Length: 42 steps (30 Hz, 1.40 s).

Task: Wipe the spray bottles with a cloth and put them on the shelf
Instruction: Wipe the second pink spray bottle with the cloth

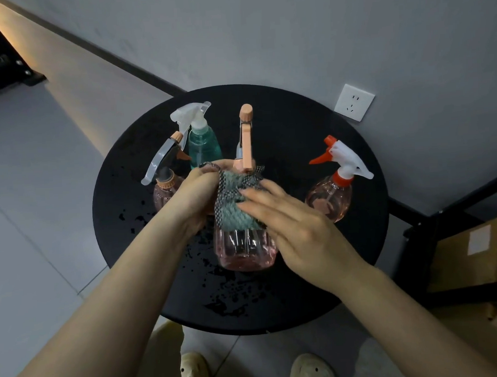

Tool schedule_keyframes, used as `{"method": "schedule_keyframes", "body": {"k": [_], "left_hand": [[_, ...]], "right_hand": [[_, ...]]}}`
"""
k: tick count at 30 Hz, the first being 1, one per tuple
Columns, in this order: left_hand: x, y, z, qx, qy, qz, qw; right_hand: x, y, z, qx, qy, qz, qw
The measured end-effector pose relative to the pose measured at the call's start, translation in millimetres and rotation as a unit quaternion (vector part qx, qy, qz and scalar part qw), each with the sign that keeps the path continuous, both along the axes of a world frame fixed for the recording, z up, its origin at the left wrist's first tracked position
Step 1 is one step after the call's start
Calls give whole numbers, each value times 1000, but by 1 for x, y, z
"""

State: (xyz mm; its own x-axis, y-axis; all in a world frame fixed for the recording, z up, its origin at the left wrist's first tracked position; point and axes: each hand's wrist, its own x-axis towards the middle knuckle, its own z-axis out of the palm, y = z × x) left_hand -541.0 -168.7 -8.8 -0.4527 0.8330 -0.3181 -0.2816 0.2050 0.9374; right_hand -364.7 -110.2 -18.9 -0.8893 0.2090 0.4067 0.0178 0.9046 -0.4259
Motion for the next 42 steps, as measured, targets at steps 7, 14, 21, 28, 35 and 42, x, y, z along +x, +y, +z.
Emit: {"method": "schedule_keyframes", "body": {"k": [7,14,21,28,35,42], "left_hand": [[-4,0,3,9,-20,18,1000],[1,1,2,-4,-1,-26,1000],[5,0,-1,-27,14,-31,999],[-5,-4,5,3,-16,-24,1000],[-5,-4,8,1,6,-33,999],[3,-3,6,-17,15,-45,999]], "right_hand": [[21,-1,-10,155,-12,118,981],[10,12,-5,66,15,42,997],[2,9,-1,-49,12,-8,999],[23,2,-9,125,-4,124,984],[23,3,-8,125,9,117,985],[2,12,1,-70,22,-20,997]]}}
